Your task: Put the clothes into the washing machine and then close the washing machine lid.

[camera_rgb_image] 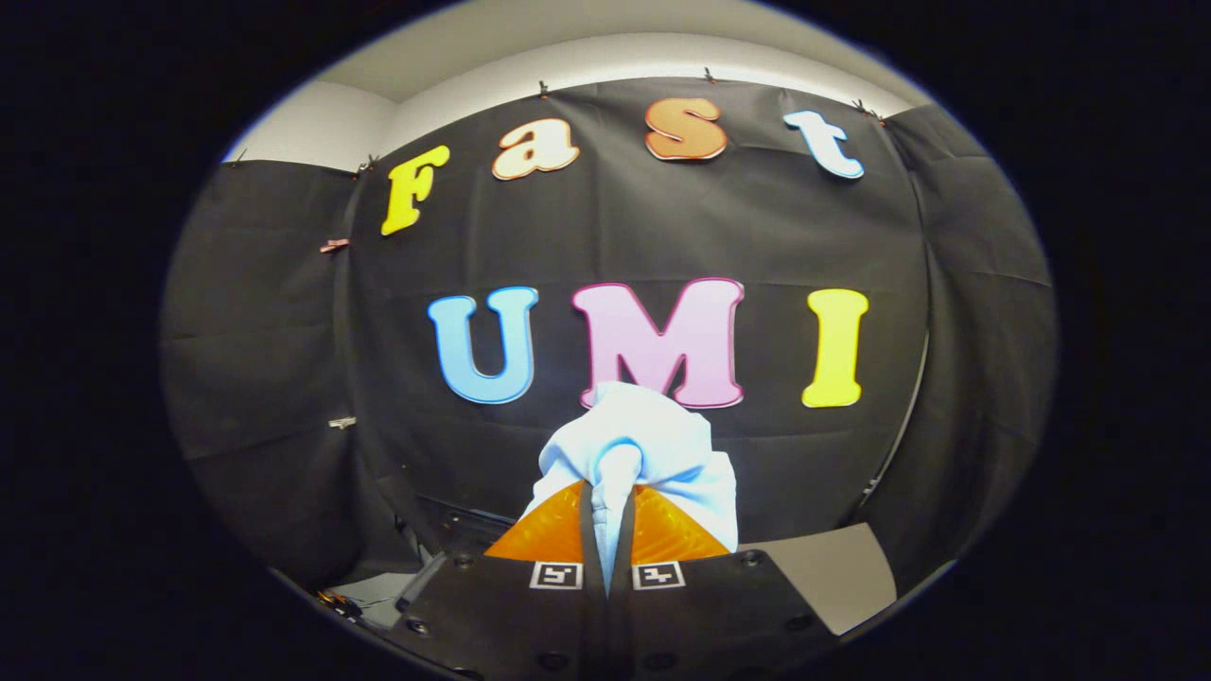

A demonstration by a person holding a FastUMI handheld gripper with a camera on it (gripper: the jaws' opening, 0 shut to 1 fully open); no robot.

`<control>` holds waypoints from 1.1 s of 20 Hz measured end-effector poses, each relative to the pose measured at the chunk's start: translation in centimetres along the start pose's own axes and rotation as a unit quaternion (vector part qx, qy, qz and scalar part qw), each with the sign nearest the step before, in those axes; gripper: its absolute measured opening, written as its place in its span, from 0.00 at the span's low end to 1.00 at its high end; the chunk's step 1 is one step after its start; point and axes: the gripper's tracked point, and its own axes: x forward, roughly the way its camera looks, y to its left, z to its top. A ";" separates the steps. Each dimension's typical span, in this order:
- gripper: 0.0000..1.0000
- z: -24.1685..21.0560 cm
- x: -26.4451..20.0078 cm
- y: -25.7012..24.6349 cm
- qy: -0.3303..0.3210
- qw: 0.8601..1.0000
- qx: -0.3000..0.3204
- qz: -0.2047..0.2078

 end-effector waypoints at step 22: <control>0.05 -18.1 11.3 21.7 0.150 0.962 -0.025 0.224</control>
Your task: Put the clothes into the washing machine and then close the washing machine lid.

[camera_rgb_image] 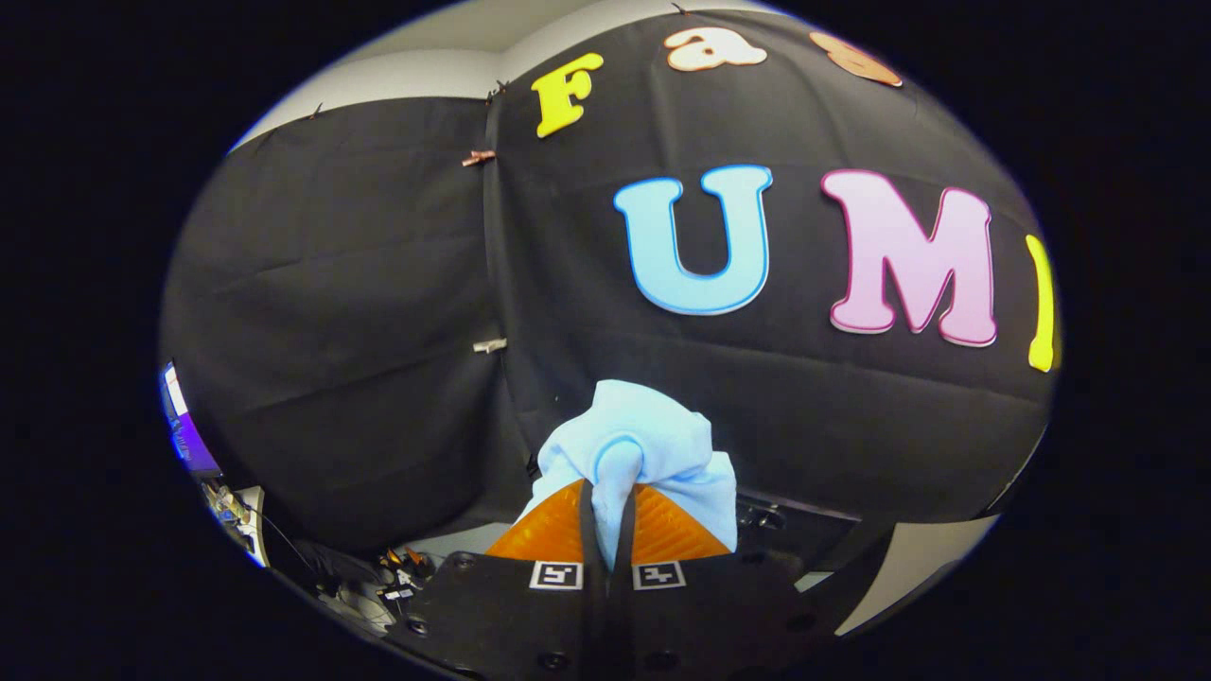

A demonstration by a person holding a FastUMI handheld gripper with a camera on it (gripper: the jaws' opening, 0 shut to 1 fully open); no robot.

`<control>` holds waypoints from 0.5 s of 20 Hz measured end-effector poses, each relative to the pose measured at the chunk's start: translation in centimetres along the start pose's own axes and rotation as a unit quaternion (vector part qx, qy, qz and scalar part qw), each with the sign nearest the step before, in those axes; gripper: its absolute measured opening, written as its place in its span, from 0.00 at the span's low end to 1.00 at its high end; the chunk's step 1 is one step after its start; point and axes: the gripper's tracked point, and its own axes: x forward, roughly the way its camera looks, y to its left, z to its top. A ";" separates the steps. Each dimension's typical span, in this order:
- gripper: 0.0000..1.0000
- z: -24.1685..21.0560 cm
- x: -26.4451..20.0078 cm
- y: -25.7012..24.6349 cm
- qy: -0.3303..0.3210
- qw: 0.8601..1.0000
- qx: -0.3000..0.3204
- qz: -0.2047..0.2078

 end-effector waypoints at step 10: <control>0.05 -12.6 7.5 -2.7 0.142 0.989 -0.023 0.013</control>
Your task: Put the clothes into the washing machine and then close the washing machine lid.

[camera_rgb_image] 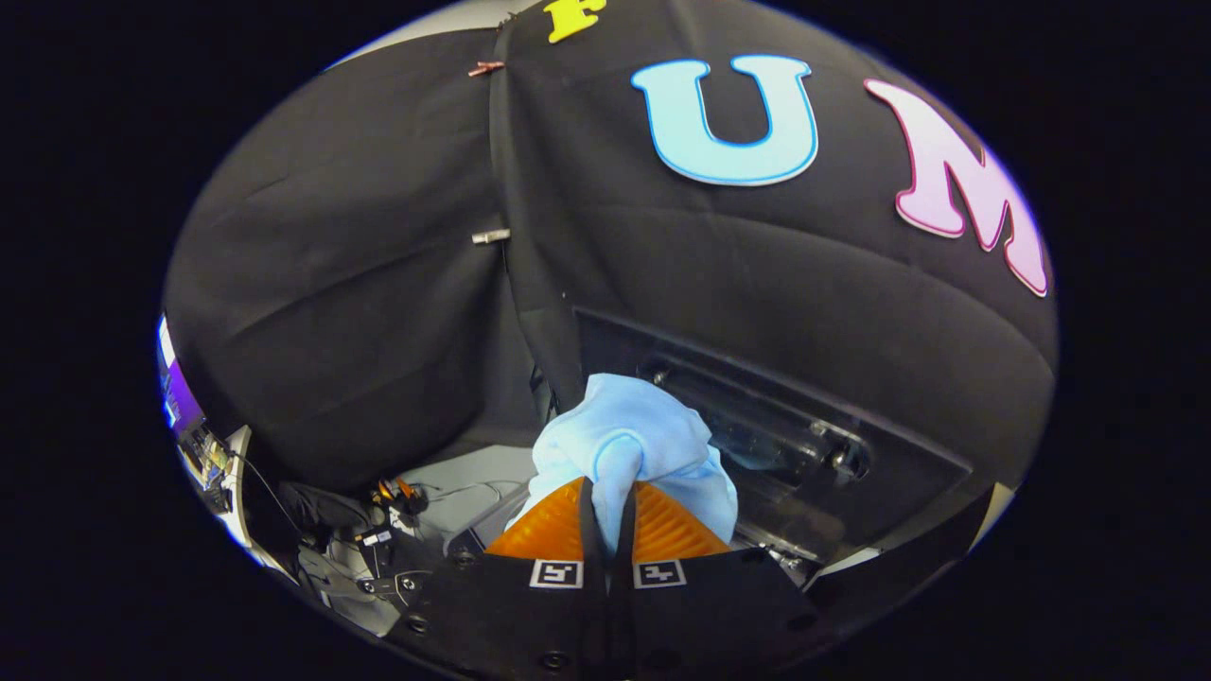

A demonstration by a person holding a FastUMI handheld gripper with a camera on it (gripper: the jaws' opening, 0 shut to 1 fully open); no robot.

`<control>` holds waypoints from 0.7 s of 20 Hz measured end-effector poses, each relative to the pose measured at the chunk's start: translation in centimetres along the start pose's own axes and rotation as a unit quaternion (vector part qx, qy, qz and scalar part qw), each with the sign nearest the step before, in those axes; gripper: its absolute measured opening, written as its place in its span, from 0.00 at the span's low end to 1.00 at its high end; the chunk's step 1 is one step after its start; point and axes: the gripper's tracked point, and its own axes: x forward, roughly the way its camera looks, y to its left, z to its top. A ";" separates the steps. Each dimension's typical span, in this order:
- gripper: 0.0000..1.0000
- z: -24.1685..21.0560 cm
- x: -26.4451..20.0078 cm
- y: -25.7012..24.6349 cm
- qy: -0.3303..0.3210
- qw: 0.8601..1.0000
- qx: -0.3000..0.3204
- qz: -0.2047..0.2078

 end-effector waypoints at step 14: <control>0.24 -9.2 3.0 -2.5 0.162 0.986 0.016 -0.036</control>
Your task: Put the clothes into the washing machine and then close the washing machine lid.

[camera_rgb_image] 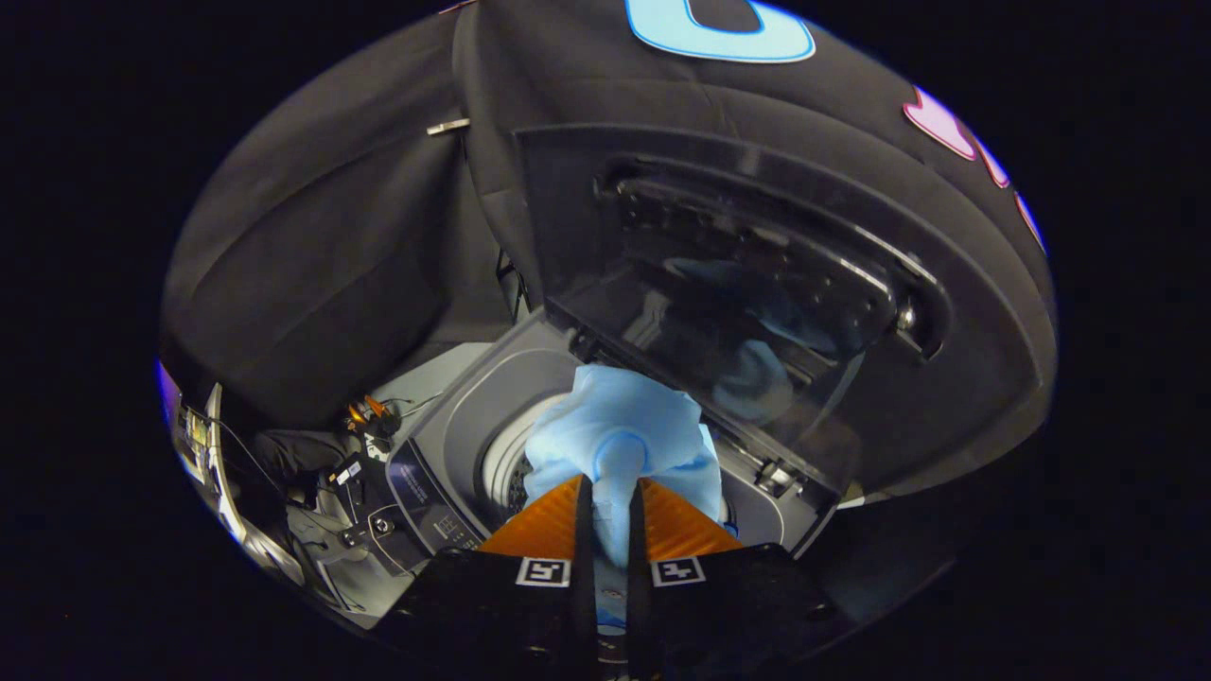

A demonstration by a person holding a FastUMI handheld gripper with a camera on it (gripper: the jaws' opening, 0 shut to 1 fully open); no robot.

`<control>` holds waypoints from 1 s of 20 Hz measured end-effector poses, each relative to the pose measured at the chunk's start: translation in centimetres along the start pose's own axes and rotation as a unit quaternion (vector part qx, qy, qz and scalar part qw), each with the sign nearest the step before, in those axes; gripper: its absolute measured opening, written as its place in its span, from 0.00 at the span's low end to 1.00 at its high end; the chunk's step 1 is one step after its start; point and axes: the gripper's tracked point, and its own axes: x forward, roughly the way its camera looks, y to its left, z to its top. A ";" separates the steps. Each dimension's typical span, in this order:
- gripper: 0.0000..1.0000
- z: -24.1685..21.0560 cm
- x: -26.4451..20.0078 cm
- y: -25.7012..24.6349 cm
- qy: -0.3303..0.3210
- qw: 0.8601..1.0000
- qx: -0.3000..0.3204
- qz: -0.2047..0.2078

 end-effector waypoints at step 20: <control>0.99 13.5 -11.3 3.4 -0.347 0.935 -0.025 0.068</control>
